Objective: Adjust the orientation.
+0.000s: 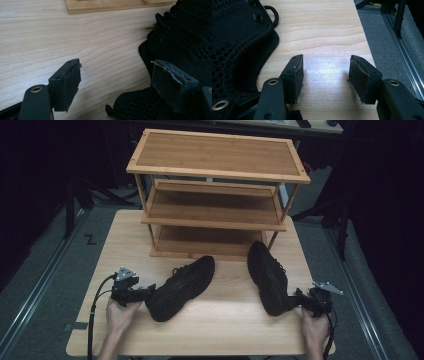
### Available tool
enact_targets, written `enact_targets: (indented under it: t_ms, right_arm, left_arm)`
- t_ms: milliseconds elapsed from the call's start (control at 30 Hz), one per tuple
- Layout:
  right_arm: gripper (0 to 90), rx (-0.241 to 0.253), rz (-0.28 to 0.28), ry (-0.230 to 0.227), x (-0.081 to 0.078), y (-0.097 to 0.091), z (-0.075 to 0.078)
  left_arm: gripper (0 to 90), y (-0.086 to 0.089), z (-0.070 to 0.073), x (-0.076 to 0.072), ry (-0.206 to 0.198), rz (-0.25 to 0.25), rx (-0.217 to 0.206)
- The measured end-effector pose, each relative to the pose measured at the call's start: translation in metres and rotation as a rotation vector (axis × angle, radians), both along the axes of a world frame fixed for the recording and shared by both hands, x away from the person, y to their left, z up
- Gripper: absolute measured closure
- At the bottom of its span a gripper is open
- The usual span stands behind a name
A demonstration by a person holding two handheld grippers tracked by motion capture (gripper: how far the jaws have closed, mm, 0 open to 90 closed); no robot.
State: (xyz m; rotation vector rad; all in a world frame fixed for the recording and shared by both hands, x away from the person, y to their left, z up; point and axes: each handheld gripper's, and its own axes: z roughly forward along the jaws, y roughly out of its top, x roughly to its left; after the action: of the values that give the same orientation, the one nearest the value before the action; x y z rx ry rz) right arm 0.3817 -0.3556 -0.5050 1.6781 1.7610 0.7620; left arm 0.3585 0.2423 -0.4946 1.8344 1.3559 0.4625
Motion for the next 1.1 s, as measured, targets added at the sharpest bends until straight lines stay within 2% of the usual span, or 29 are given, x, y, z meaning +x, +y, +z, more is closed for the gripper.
enact_targets:
  t_ms: [400, 700, 1100]
  right_arm:
    - [45.6, 0.000, 0.000, 0.000, 0.000, 0.000, 0.000]
    - [45.6, 0.000, 0.000, 0.000, 0.000, 0.000, 0.000]
    - [45.6, 0.000, 0.000, 0.000, 0.000, 0.000, 0.000]
  left_arm:
    - [24.3, -0.020, 0.005, -0.006, -0.008, -0.076, -0.036]
    - [26.5, -0.028, 0.007, -0.009, -0.014, -0.089, -0.018]
    - [26.9, -0.034, 0.011, -0.013, -0.012, -0.117, -0.018]
